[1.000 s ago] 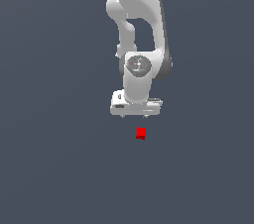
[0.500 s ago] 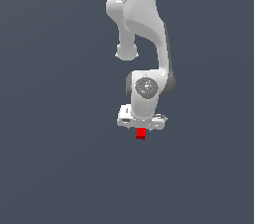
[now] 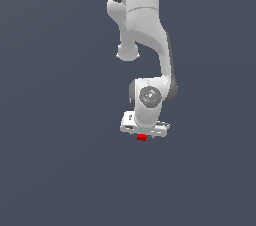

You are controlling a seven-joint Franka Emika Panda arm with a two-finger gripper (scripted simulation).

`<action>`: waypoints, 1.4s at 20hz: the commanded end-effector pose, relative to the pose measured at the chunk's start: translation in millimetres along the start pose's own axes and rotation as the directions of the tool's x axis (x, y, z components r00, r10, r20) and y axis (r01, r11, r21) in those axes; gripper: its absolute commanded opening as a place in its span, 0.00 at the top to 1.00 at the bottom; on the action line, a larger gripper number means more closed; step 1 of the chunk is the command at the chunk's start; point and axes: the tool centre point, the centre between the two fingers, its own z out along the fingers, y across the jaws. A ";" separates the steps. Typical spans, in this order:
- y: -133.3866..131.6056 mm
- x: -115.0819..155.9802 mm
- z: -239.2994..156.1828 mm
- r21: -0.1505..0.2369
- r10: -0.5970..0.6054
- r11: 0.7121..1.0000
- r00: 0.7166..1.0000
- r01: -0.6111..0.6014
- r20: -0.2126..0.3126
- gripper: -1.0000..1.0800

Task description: Pick up the red cube and move it to a goal position.

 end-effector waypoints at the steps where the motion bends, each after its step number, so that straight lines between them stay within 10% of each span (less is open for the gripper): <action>1: -0.5 1.0 0.6 0.000 0.002 1.000 1.000 -0.002 -0.001 1.00; 28: 3.7 -10.9 -82.0 0.000 0.002 1.000 1.000 -0.002 -0.001 1.00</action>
